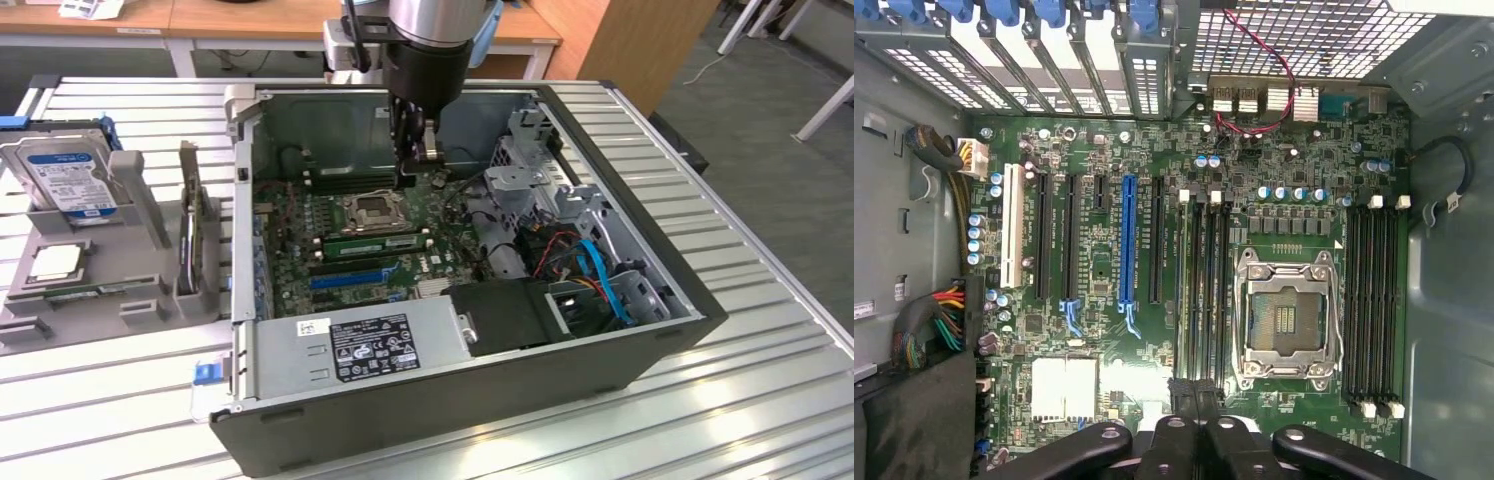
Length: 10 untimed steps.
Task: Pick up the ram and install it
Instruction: 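Press down the ram until it locks into place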
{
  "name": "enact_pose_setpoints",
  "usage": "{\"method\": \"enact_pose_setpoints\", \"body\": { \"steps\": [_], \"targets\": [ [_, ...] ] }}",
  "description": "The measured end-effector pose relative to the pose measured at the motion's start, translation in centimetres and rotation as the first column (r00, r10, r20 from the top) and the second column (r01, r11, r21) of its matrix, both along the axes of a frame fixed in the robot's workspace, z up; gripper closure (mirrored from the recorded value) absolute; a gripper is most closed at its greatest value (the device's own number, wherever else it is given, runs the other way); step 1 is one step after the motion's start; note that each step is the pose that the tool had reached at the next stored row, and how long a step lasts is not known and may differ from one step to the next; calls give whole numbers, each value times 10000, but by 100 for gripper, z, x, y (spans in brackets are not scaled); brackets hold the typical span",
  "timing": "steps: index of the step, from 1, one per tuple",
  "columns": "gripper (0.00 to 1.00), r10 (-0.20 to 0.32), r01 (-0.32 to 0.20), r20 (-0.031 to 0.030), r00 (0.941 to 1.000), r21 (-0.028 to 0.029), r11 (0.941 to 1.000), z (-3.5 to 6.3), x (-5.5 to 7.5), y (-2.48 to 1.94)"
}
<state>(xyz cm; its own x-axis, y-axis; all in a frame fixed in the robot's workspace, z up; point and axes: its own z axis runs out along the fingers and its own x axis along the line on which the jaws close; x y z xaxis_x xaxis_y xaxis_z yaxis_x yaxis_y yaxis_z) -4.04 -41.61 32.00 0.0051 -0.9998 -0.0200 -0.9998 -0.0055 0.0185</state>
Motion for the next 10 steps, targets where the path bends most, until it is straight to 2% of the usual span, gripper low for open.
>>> {"method": "enact_pose_setpoints", "body": {
  "steps": [10],
  "targets": [
    [90, 0, 0, 0, 10000, 0, 10000, 0, 0, 0]
  ]
}}
